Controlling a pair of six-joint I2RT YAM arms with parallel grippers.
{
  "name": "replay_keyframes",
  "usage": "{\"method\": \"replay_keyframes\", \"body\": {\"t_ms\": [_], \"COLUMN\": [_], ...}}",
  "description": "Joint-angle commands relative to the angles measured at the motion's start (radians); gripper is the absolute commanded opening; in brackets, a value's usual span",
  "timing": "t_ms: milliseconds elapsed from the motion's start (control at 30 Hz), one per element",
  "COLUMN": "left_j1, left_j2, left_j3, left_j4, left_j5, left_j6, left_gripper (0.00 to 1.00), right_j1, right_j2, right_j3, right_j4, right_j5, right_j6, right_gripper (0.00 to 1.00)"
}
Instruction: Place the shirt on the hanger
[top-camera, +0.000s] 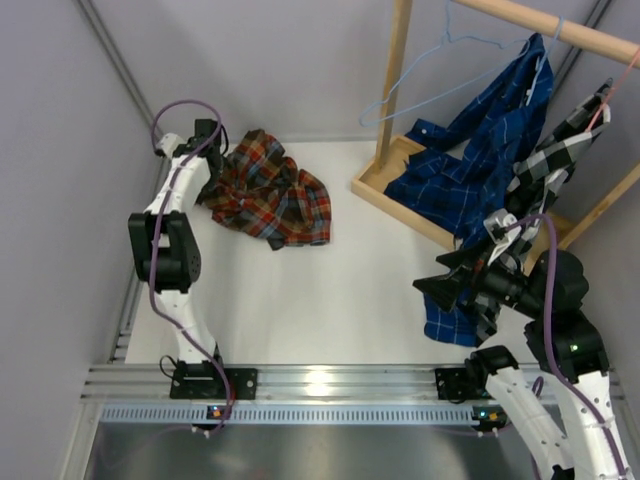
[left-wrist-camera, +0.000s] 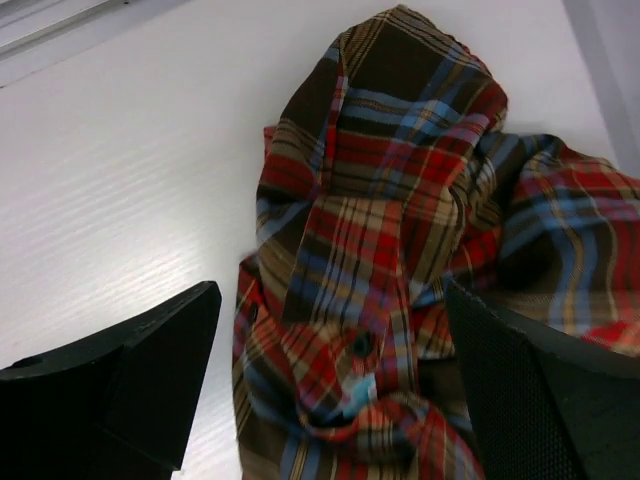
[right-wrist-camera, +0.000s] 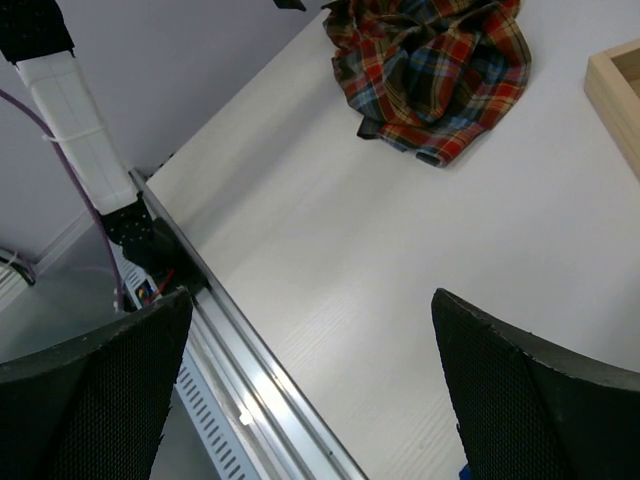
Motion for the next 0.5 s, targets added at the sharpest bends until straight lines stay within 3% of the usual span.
{"method": "replay_keyframes", "body": {"t_ms": [0, 133, 267, 300, 400, 433, 467], "left_j1": [0.044, 0.052, 0.052, 0.051, 0.049, 0.043, 0.04], "left_j2": [0.113, 0.202, 0.251, 0.233, 0.164, 0.11, 0.084], "left_j3": [0.062, 0.093, 0.147, 0.147, 0.13, 0.131, 0.146], "left_j4": [0.001, 0.021, 0.021, 0.021, 0.023, 0.023, 0.032], "left_j5": [0.089, 0.183, 0.277, 0.285, 0.279, 0.279, 0.292], "left_j6": [0.018, 0.008, 0.053, 0.054, 0.067, 0.112, 0.155], "left_gripper": [0.96, 0.88, 0.35, 0.08, 0.07, 0.0, 0.0], "right_j1": [0.013, 0.014, 0.016, 0.019, 0.041, 0.047, 0.047], "right_j2": [-0.006, 0.025, 0.036, 0.036, 0.039, 0.04, 0.042], "right_j3": [-0.005, 0.024, 0.014, 0.008, -0.005, -0.009, -0.011], "right_j4": [0.047, 0.053, 0.067, 0.068, 0.062, 0.062, 0.062], "right_j5": [0.05, 0.067, 0.067, 0.078, 0.148, 0.164, 0.162], "right_j6": [-0.028, -0.023, -0.017, -0.023, -0.035, -0.036, -0.037], "right_gripper": [0.99, 0.99, 0.99, 0.99, 0.99, 1.0, 0.99]}}
